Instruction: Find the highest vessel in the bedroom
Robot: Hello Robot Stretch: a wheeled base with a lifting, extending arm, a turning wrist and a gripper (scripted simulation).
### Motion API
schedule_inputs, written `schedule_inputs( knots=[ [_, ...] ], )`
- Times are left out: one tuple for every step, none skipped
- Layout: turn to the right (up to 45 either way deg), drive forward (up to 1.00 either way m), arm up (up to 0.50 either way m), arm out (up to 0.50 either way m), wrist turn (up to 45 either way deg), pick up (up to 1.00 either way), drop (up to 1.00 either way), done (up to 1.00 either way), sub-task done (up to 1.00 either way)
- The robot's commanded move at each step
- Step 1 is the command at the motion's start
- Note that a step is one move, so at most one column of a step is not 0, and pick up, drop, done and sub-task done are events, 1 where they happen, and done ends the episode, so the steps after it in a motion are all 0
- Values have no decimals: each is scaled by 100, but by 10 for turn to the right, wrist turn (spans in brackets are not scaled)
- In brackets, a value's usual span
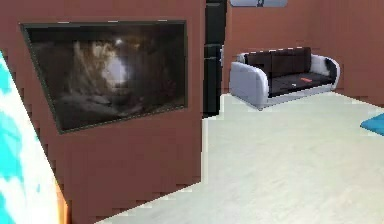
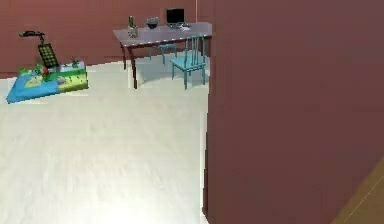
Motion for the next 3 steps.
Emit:
schedule_inputs(
  knots=[
    [300, 0, 0, 0, 0, 0, 0, 0, 0],
    [0, 85, 0, 0, 0, 0, 0, 0, 0],
    [-120, 0, 0, 0, 0, 0, 0, 0, 0]
  ],
)
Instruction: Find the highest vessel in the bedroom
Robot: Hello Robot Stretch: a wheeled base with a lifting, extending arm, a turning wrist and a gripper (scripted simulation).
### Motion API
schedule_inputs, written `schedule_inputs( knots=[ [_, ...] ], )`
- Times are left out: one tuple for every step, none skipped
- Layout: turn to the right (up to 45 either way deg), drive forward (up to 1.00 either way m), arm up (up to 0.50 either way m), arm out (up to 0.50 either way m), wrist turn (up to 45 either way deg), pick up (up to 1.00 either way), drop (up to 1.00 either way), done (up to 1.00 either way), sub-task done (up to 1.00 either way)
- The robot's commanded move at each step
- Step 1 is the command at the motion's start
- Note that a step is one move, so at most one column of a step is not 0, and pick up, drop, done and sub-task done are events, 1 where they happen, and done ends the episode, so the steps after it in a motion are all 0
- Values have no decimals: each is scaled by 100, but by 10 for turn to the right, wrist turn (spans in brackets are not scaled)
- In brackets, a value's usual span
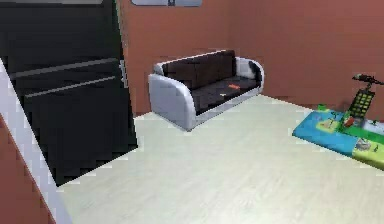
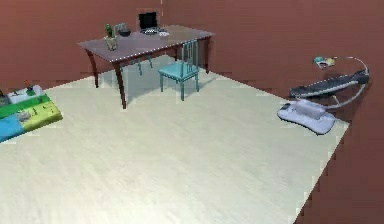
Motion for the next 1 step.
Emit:
schedule_inputs(
  knots=[
    [0, 30, 0, 0, 0, 0, 0, 0, 0]
  ],
)
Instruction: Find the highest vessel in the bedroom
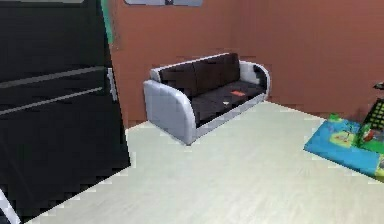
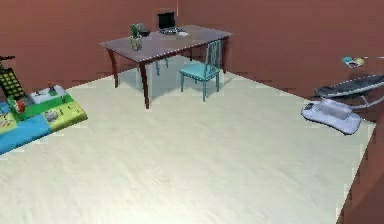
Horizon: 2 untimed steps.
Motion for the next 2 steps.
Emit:
schedule_inputs(
  knots=[
    [-210, 0, 0, 0, 0, 0, 0, 0, 0],
    [0, 60, 0, 0, 0, 0, 0, 0, 0]
  ],
)
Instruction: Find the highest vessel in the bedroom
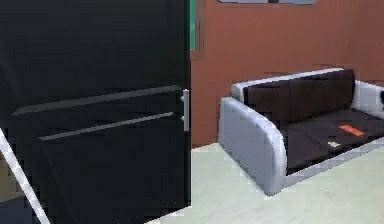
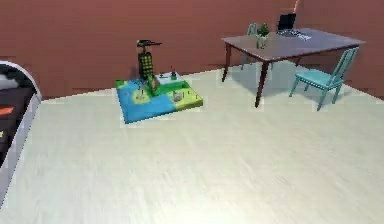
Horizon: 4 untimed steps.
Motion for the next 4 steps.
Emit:
schedule_inputs(
  knots=[
    [-300, 0, 0, 0, 0, 0, 0, 0, 0],
    [0, 75, 0, 0, 0, 0, 0, 0, 0],
    [-450, 0, 0, 0, 0, 0, 0, 0, 0],
    [-390, 0, 0, 0, 0, 0, 0, 0, 0]
  ],
)
